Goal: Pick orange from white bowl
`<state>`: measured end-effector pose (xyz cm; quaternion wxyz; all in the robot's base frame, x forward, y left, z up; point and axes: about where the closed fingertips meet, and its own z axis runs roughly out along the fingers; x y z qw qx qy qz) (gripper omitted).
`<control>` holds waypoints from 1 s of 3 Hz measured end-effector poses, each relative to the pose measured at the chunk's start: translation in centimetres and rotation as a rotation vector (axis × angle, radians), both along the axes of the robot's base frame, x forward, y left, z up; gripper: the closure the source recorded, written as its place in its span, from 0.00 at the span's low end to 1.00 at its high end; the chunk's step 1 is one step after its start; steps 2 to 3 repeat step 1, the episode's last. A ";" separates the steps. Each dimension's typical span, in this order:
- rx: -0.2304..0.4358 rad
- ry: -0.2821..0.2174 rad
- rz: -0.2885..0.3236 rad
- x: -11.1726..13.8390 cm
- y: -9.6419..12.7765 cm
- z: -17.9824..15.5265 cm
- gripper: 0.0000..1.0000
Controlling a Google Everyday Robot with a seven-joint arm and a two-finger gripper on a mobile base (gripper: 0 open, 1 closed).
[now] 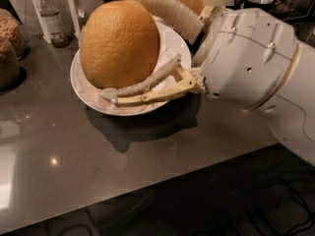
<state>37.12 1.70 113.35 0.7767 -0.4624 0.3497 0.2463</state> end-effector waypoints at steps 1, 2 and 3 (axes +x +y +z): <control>0.000 0.000 0.000 0.0 0.0 0.0 1.00; 0.000 0.000 0.000 0.0 0.0 0.0 1.00; 0.000 0.000 0.000 0.0 0.0 0.0 1.00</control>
Offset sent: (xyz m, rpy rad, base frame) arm 0.0000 0.0000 0.0000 0.0000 0.0000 0.0000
